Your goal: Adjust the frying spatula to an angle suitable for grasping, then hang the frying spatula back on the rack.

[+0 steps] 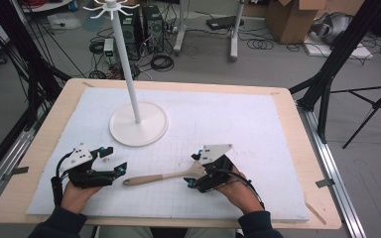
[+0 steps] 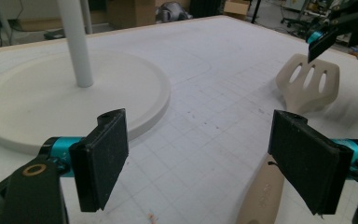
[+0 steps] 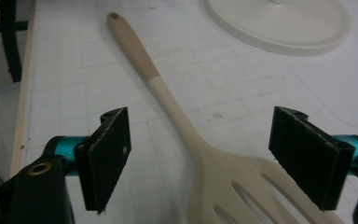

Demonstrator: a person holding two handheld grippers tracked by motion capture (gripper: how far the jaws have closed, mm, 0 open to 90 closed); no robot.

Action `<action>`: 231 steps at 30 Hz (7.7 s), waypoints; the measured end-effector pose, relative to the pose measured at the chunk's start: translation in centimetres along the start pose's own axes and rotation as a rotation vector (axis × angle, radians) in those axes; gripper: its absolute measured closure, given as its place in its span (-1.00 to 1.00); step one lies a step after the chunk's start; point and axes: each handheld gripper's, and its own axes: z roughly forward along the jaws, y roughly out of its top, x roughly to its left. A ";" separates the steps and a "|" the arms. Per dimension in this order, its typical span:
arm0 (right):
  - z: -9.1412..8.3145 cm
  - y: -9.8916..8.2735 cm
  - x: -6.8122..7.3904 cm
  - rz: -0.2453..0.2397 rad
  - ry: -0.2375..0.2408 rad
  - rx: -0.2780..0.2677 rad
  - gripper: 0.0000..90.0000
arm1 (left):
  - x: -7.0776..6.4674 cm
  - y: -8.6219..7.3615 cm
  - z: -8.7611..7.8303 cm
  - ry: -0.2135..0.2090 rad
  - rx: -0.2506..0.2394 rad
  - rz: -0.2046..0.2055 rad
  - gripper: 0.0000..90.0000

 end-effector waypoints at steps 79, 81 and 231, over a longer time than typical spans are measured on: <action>-9.1 -4.7 1.4 0.233 -0.318 -0.228 -0.64 | 0.8 -1.3 -1.6 0.054 -0.073 -0.084 -0.64; -9.2 -4.7 1.5 0.232 -0.305 -0.236 -0.64 | 0.6 -1.2 -1.6 0.058 -0.075 -0.076 -0.64; -4.0 8.2 -3.2 0.162 -0.138 -0.459 0.72 | -0.7 1.1 -3.1 0.032 -0.048 -0.094 -0.56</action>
